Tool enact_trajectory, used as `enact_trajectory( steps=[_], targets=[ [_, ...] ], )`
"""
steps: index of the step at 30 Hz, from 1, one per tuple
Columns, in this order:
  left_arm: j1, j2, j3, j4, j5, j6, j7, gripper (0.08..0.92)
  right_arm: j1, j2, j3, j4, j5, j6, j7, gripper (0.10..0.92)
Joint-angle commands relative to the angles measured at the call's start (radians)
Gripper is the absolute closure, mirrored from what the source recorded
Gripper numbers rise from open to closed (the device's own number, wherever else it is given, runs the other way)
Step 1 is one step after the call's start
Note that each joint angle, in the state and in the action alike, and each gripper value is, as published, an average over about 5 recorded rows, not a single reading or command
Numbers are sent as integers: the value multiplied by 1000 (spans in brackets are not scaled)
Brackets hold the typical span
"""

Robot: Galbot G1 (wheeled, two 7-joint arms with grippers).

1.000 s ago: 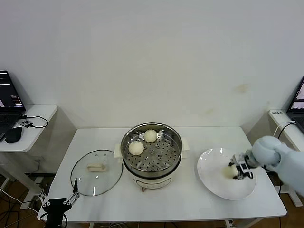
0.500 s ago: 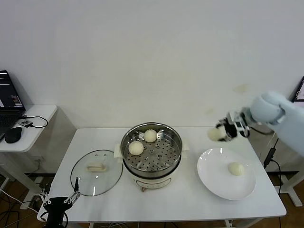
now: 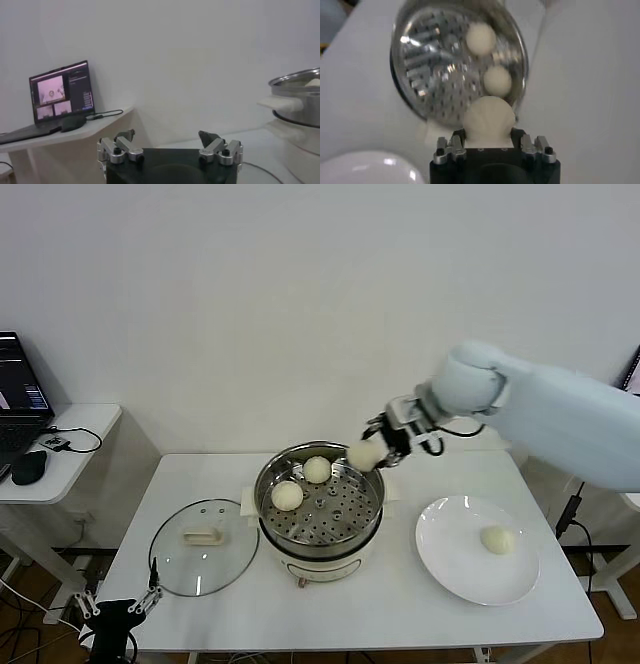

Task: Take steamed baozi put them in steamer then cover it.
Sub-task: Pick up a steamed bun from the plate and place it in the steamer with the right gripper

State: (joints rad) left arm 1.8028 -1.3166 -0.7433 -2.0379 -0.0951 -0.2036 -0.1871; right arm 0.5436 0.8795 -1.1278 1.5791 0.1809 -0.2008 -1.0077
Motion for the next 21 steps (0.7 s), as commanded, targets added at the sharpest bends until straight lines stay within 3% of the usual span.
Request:
enact_trajectory(
  steps=[1,12,21],
  targets=[
    [2,-3,-7,2,-1,-1,0,177,19,185,-104,-39,-35,142,13,448],
    [13,-13,-18,12,-1,-16,-3,177,-31,301,-139,-114,-211,277,-65,448],
    [14,-14,-19,17,-1,-21,-6,177,-57,296,-156,-115,-248,316,-102,448]
  ],
)
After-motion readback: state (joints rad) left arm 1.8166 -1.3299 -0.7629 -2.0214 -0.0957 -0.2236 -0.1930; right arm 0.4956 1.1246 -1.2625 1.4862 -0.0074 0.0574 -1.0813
